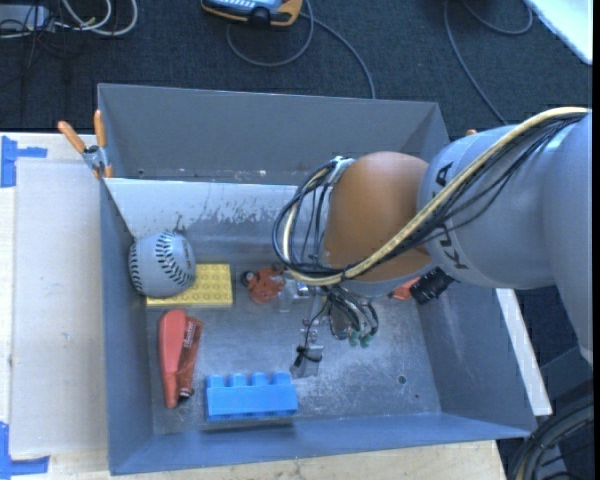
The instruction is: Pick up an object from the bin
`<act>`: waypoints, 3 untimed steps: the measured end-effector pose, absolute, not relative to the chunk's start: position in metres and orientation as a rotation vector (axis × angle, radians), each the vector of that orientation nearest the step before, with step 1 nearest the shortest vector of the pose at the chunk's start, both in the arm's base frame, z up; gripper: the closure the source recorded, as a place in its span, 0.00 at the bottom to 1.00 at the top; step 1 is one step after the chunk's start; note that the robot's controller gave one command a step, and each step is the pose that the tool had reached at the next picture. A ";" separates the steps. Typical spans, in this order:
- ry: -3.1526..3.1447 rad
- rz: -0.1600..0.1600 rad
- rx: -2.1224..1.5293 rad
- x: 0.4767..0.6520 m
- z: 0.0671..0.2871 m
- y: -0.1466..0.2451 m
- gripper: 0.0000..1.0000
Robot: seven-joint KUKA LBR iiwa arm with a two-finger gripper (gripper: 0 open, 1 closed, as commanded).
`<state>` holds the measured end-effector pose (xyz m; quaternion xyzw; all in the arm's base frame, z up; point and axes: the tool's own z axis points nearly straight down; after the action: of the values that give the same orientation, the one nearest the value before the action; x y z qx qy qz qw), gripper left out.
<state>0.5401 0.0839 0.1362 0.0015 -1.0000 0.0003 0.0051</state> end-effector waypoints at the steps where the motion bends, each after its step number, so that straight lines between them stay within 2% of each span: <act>1: -3.139 0.000 0.001 0.542 0.141 0.084 0.00; 2: -3.137 0.002 0.195 0.517 0.105 0.117 0.00; 3: -3.116 -0.001 0.295 0.500 0.103 0.135 0.00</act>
Offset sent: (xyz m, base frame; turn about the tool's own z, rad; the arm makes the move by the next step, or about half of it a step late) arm -0.0506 0.0676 -0.0662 -0.2391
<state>0.5003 0.1348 0.1029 0.0942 -0.9955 -0.0004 0.0060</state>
